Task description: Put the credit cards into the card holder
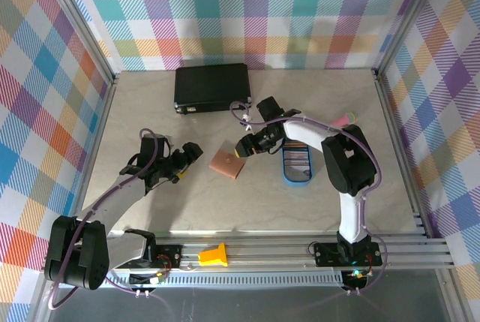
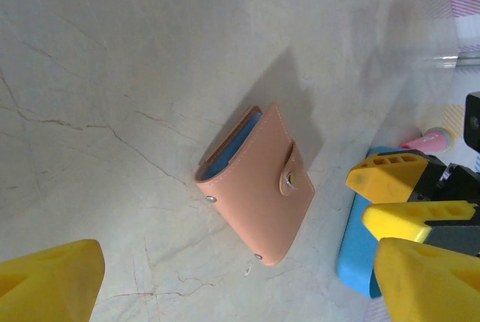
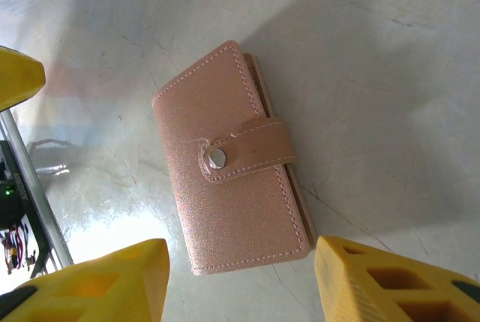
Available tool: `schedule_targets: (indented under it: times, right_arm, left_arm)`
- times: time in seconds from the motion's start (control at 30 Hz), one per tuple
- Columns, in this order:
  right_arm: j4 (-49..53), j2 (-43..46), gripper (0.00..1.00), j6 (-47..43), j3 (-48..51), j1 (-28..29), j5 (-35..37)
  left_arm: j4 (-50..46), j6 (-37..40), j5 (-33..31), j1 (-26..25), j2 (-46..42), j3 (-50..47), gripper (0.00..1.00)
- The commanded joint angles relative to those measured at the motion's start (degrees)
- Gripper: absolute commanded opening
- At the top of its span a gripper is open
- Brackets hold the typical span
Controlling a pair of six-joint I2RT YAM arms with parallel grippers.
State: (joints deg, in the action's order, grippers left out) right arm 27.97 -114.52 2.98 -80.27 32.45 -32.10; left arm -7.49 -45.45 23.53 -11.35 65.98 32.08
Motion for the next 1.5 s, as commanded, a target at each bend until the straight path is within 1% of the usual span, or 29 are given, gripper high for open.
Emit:
schedule_targets:
  times: [0.0,0.2,0.27,0.53,0.7,0.83,0.9,1.0,1.13,1.27,1.47]
  right_arm:
    - [2.4,-2.3,0.53,0.5,-1.6,0.9,-1.7]
    - [1.6,-4.5,0.52,1.2,-1.6,1.9,-1.3]
    - [1.6,-4.9,0.49,1.4,-1.4,2.2,-1.5]
    - [-1.7,-2.4,0.43,3.2,3.9,4.4,-2.8]
    - [-5.4,1.1,0.43,7.1,9.4,7.2,-4.6]
    - [-9.7,6.7,0.44,10.2,14.1,8.9,-7.6]
    - [-11.2,9.8,0.45,11.9,15.8,9.0,-7.5]
    - [-10.9,12.1,0.48,13.7,15.3,8.9,-4.9]
    - [-8.3,11.7,0.54,17.4,11.6,8.9,2.0]
    - [-5.0,7.6,0.57,17.8,6.5,8.9,8.1]
    - [-1.3,-0.3,0.53,15.7,-1.6,8.9,12.1]
  left_arm:
    - [-1.1,-0.5,0.8,-0.8,0.8,1.6,0.92]
    - [-1.1,-0.3,1.1,-1.6,2.5,1.7,0.92]
    - [-1.1,-0.4,1.0,-2.0,3.0,1.7,0.91]
    - [0.1,-0.6,0.1,-2.8,4.2,1.0,0.91]
    - [0.8,-0.5,0.2,-3.0,4.8,0.6,0.91]
    - [1.5,0.0,0.1,-3.1,4.9,-0.1,0.9]
    - [2.0,0.5,0.4,-3.1,5.1,-0.3,0.89]
    - [2.2,1.4,0.9,-3.2,6.0,-0.2,0.87]
    - [3.1,1.8,2.1,-4.0,7.5,0.3,0.82]
    - [3.8,1.6,1.8,-4.7,7.9,0.1,0.81]
    - [4.7,1.5,1.9,-5.0,9.1,-0.3,0.81]
